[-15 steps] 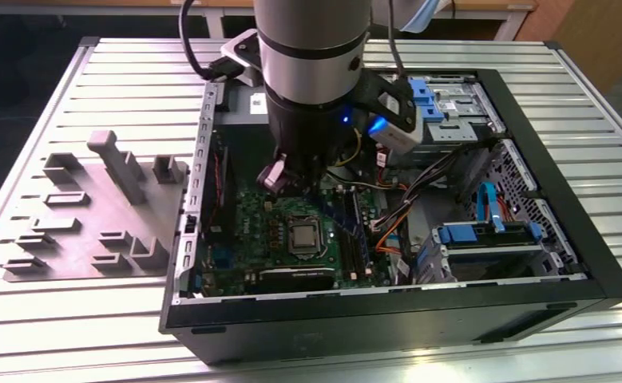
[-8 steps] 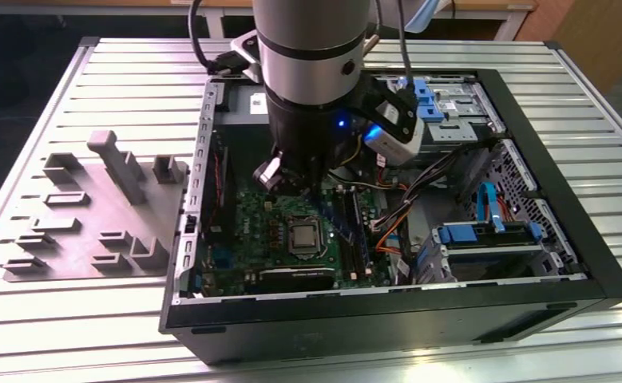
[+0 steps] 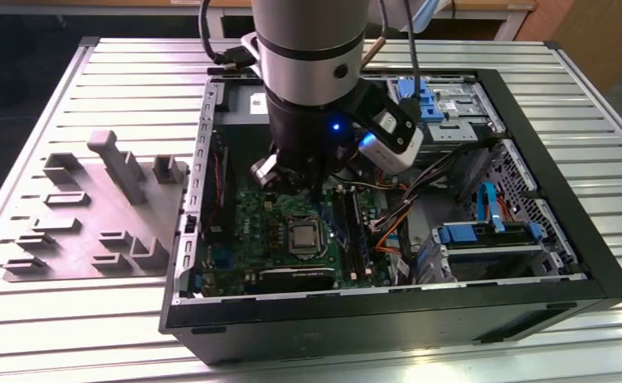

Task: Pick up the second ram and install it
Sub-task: 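Insert the second ram into the second slot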

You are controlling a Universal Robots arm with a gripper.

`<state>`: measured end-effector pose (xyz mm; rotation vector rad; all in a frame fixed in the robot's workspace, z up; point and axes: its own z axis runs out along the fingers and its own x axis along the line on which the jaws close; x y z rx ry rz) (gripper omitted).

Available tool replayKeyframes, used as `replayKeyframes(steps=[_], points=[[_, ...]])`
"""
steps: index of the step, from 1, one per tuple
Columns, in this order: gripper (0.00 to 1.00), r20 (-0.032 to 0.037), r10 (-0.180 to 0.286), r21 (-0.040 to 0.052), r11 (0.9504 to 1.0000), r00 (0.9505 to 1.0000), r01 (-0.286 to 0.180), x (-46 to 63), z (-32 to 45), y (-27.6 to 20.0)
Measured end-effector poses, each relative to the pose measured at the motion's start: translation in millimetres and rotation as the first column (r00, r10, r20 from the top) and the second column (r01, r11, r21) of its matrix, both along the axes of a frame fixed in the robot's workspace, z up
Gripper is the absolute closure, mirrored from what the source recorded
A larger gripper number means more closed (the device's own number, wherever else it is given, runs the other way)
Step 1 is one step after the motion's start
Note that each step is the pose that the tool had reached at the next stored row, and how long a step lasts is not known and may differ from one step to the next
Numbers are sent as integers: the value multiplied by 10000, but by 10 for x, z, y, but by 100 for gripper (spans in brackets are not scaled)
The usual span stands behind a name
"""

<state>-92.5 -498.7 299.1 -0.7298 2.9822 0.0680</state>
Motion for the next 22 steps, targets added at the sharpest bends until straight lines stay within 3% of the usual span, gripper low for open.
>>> replayKeyframes(steps=[6,11,16,22], points=[[89,0,-1087,0,9941,9941,1087,0,-7,0],[89,0,-1993,-1,9799,9799,1993,0,-12,0],[89,-1,-2865,0,9581,9581,2865,0,-18,0],[89,0,-3893,0,9211,9211,3893,0,-25,0]])
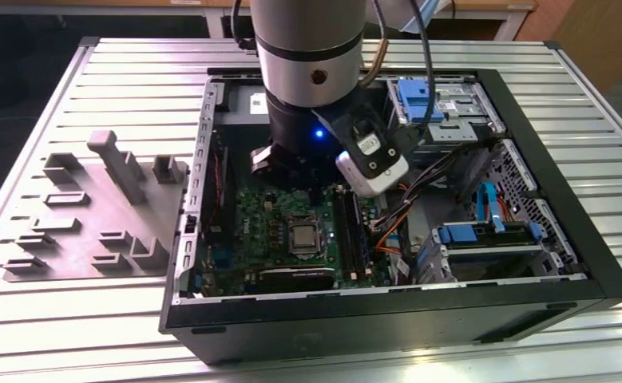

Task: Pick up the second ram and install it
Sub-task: 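Insert the second ram into the second slot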

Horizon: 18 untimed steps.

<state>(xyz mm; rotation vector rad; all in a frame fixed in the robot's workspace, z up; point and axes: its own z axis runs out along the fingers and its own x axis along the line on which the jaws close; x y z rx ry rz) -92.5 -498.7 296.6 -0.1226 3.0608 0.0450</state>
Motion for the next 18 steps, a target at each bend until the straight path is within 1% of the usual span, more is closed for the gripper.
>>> replayKeyframes(steps=[2,5,6,12,13,14,18], points=[[89,0,-376,0,9993,9993,376,0,-4,0],[89,0,-884,-2,9961,9961,884,0,-9,0],[89,-2,-965,-2,9953,9953,965,0,-9,0],[89,-4,-974,2,9952,9952,974,6,-13,1],[89,-25,-974,0,9952,9952,974,22,-16,0],[89,-82,-973,-9,9953,9952,973,46,-20,0],[89,-375,-973,-58,9953,9946,971,144,-42,0]])
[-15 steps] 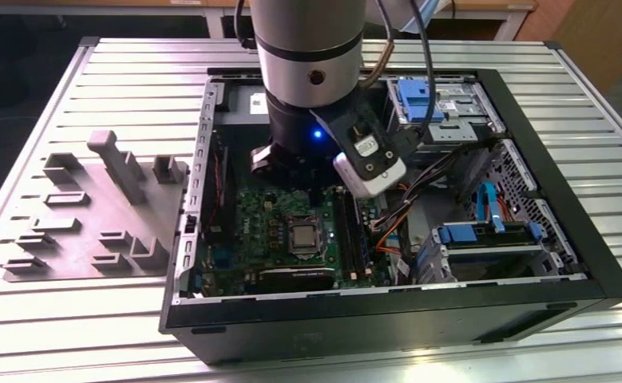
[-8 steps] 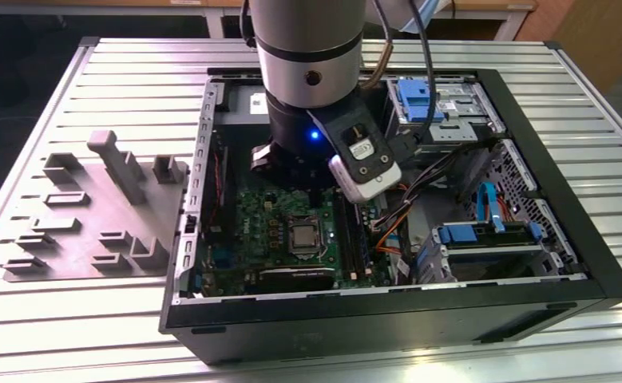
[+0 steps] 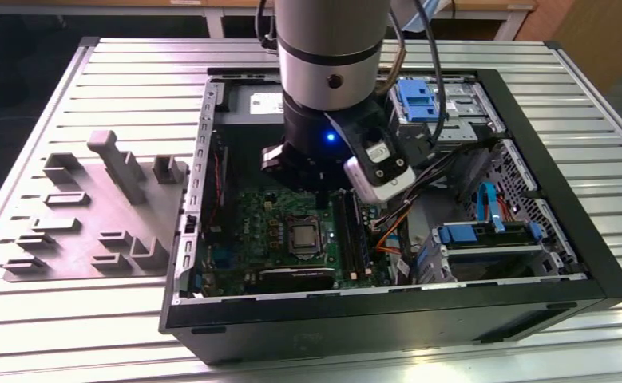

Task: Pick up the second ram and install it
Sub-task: 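Insert the second ram into the second slot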

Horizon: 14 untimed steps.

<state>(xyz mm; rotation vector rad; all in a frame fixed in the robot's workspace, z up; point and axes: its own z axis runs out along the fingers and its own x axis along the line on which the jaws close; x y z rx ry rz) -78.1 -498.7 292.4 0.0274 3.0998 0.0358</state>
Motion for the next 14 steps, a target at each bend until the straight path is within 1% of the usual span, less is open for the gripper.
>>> replayKeyframes(steps=[2,3,4,7,10,14], points=[[89,-126,-1,-1,10000,9999,1,40,-19,0],[89,-173,-1,-3,10000,9999,1,52,-31,0],[89,-193,-1,-3,10000,9998,1,61,-45,0],[89,-226,1,-2,10000,9997,-1,102,-92,0],[89,-243,12,-4,10000,9997,-12,143,-130,1],[89,-245,14,-3,10000,9997,-14,148,-138,1]])
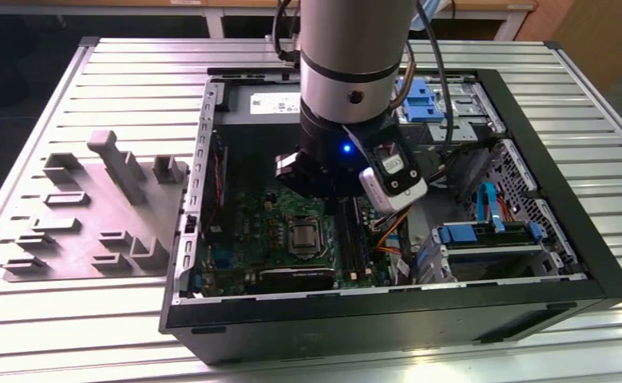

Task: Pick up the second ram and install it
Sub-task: 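Insert the second ram into the second slot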

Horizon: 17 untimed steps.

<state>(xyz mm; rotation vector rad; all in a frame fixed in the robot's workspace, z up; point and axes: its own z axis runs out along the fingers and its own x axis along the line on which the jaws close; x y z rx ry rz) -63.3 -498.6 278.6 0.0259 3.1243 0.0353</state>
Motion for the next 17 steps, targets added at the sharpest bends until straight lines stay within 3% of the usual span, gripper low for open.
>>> replayKeyframes(steps=[12,17], points=[[89,11,353,1,9994,9994,-353,49,-41,45],[89,11,376,1,9993,9993,-376,58,-54,88]])
